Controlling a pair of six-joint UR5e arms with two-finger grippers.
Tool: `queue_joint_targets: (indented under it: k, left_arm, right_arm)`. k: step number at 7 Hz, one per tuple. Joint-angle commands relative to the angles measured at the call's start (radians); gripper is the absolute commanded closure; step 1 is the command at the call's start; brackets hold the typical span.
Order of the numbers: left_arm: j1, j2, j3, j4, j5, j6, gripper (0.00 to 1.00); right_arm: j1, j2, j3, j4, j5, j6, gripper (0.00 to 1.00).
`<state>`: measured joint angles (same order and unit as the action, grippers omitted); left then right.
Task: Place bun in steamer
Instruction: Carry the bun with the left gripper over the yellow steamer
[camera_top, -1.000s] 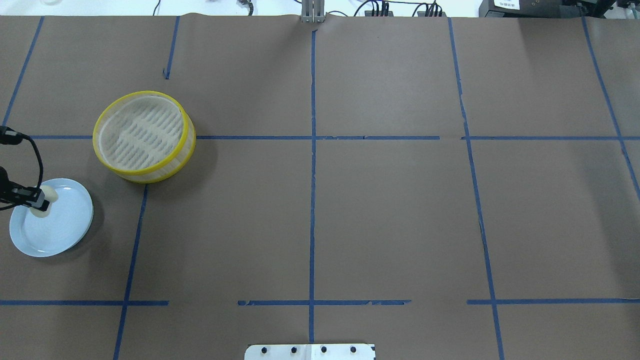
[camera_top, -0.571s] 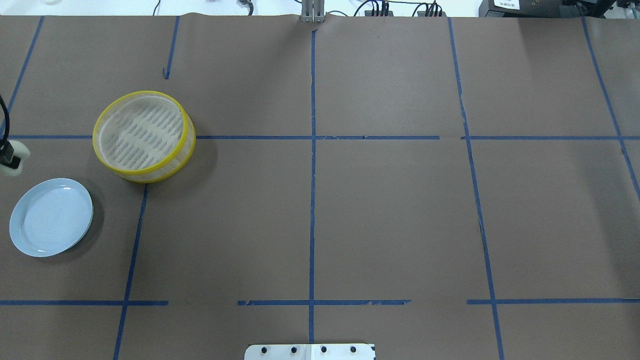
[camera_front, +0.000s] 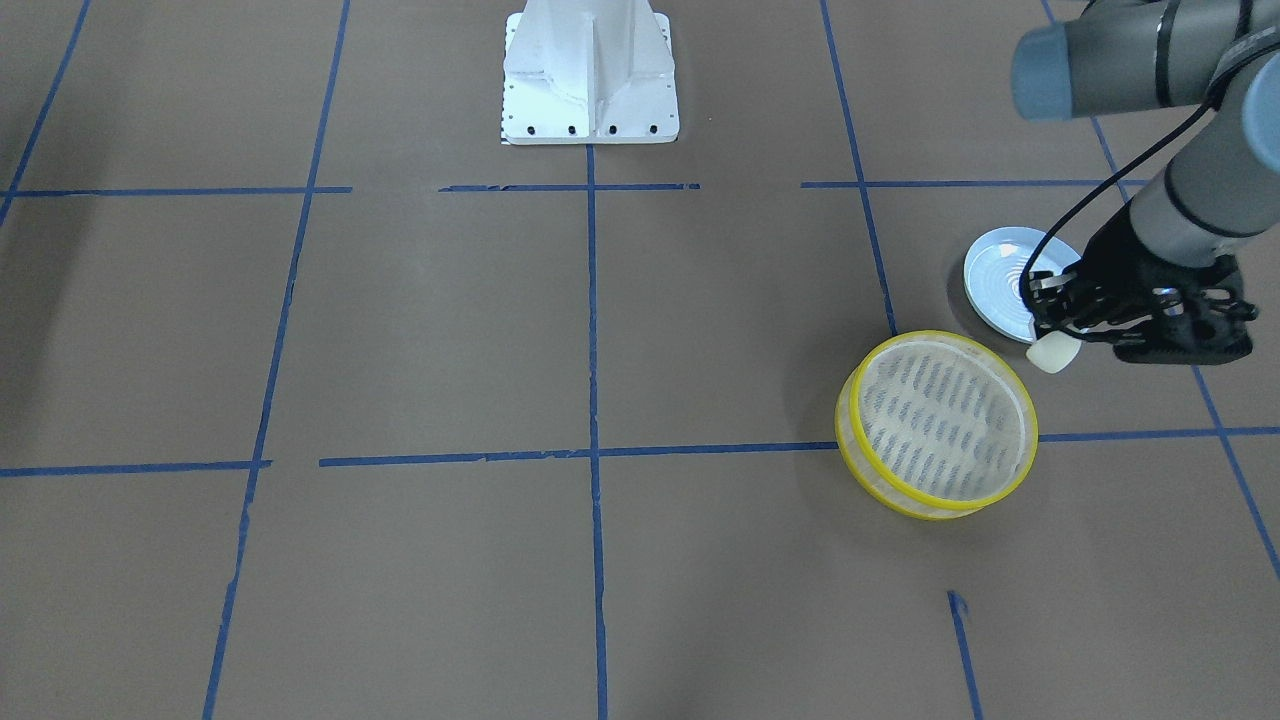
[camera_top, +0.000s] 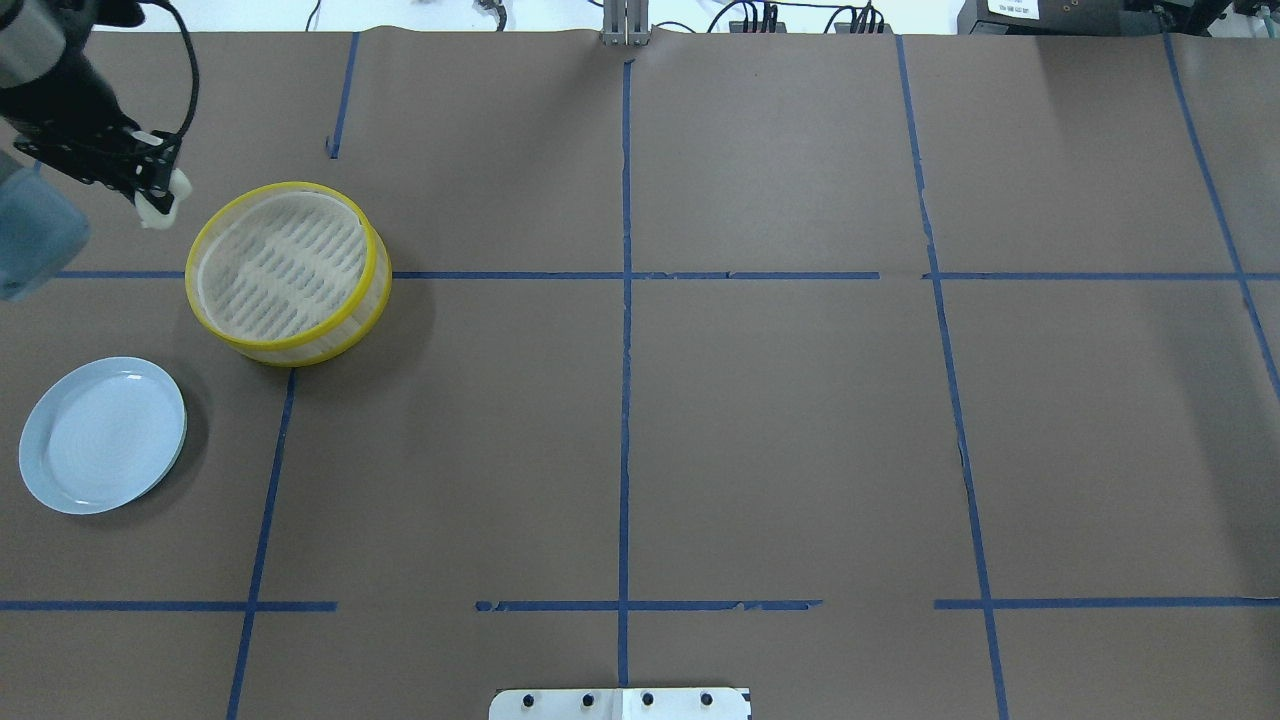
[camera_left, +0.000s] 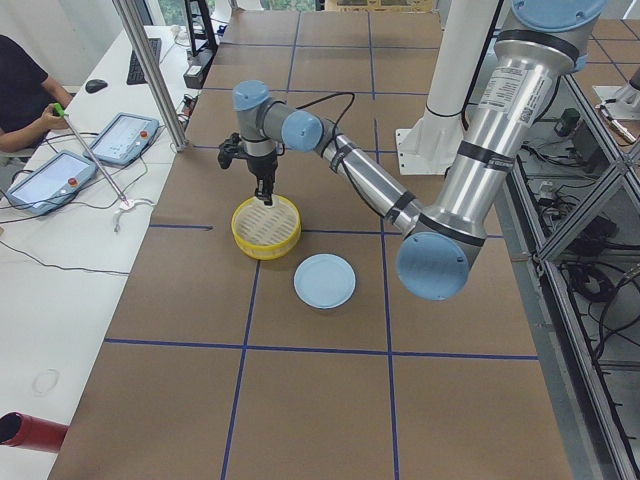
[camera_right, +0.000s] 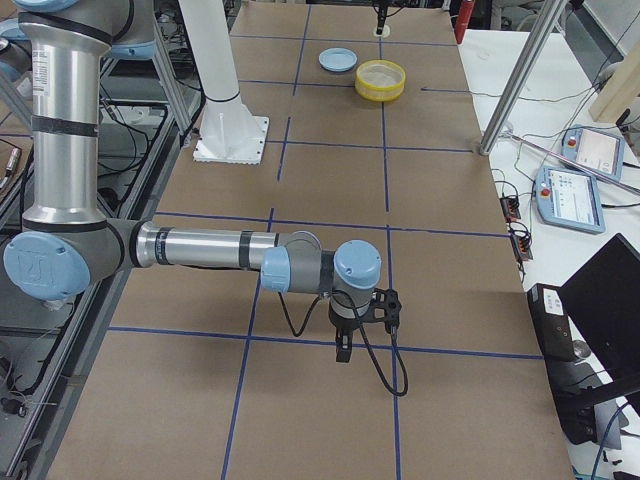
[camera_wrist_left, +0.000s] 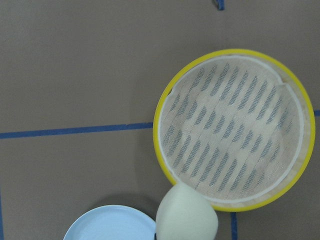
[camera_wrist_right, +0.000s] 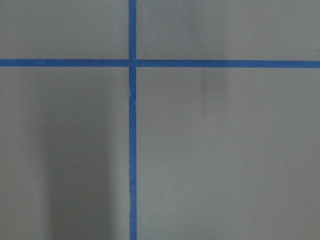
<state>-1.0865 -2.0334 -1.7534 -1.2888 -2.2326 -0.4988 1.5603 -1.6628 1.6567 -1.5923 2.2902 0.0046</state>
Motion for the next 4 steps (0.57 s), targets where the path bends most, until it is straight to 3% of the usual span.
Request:
queue_joint_targets:
  k: [1,4]
  left_arm:
    - [0.088,-0.022,0.171,-0.219,0.001,-0.085,0.76]
    - [0.146,-0.011,0.230,-0.285,0.053,-0.118,0.75]
  right_arm:
    - [0.000,0.000,0.000,0.000,0.000,0.000,0.00]
    - [0.001,0.000,0.000,0.000,0.000,0.000,0.00]
